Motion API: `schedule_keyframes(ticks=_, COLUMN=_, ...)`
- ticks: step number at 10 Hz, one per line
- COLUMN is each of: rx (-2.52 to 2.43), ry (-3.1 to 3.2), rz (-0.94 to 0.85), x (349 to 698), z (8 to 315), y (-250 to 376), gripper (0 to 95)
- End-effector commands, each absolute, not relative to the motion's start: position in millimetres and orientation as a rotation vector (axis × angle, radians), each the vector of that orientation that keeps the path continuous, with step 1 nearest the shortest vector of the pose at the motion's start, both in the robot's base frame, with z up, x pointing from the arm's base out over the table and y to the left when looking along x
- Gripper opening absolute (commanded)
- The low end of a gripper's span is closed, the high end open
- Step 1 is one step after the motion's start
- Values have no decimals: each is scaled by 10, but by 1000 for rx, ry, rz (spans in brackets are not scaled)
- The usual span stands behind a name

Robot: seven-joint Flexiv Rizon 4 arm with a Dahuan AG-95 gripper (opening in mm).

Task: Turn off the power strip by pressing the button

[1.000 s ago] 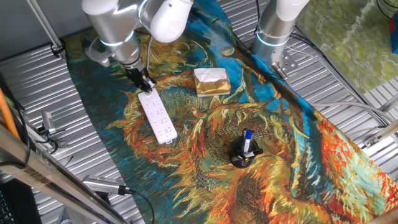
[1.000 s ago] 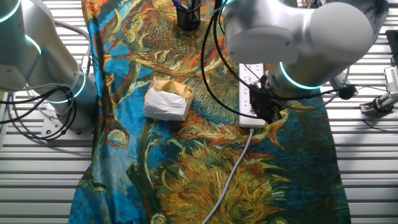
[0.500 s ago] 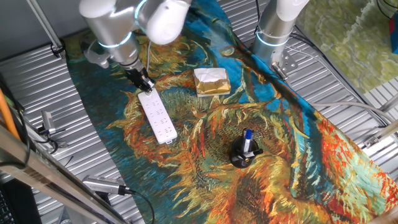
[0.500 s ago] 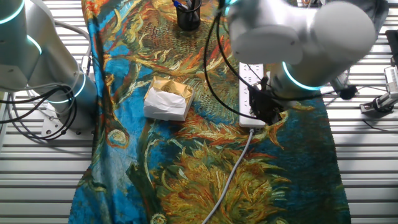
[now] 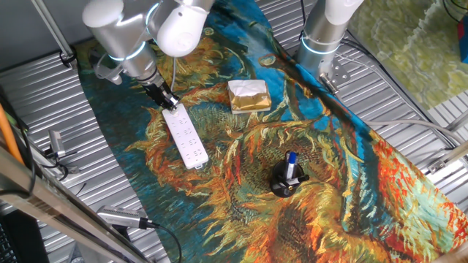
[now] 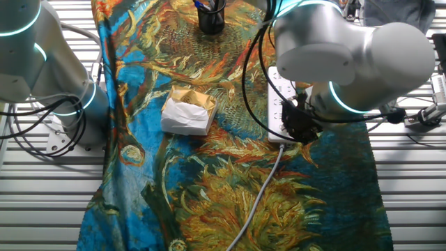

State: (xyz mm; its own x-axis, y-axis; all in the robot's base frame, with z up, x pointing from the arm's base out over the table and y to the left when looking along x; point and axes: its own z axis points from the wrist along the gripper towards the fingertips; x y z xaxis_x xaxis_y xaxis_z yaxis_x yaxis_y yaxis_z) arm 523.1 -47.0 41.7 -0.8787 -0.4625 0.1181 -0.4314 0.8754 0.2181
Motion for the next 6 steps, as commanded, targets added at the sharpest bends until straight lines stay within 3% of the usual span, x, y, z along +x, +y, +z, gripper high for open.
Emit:
schedule_keyframes(ticks=1, rx=689, ry=-2875, rz=-297, x=5234, z=405, y=-461, gripper=0)
schedule_keyframes(ticks=6, rx=674, ry=-2873, rz=-333, x=5207, z=408, y=-446, gripper=0)
